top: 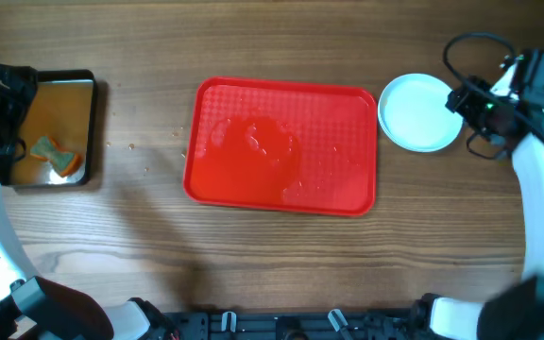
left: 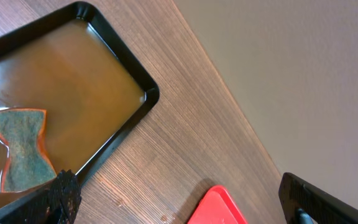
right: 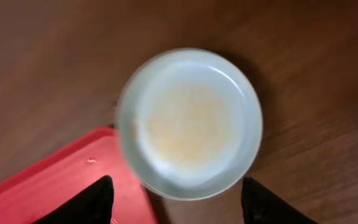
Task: Clean dirty plates on tray and stack at the side
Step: 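Lift the last plate with the right gripper and stack it on the pile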
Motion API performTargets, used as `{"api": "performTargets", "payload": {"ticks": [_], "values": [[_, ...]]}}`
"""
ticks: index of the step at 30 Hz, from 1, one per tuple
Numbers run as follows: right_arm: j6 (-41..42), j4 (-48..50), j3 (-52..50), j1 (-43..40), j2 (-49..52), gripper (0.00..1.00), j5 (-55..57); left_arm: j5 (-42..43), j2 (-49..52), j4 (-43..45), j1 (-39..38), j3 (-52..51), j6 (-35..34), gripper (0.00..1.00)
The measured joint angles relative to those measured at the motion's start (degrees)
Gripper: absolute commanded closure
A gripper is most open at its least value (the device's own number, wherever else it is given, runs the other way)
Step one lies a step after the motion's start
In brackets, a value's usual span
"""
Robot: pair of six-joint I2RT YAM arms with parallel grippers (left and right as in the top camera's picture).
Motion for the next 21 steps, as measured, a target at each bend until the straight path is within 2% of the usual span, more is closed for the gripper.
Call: {"api": "performTargets", "payload": {"ticks": [2,3,8,10,14,17,21], "values": [[-1.55,-7.39,-0.02,2.99,-7.15,0.26,-0.22,0.0,0.0,0.11,0.0,0.0,0.0,0.0],[-1.81,-9.81,-0.02,4.44,-9.07,0.0,-0.35,0.02,0.0,-0.02,0.0,0.0,0.0,0.0],[0.79,-14.62,-10.27,16.41,-22.84,0.0,-1.2,0.02,0.0,0.04,0.0,0.0,0.0,0.0],[5.92,-17.62,-12.07,17.51,-23.76,0.0,-1.22,0.0,0.0,0.07,0.0,0.0,0.0,0.0],[10.34,-17.53,-12.24,17.51,-22.75,0.01,-1.2,0.0,0.0,0.04,0.0,0.0,0.0,0.0],[9.27,-17.44,-12.24,17.51,-20.85,0.0,-1.88,0.0,0.0,0.04,0.0,0.0,0.0,0.0],[1.88,-16.13,-12.28,17.51,-18.25,0.0,-5.33,0.0,0.0,0.04,0.0,0.0,0.0,0.0]]}}
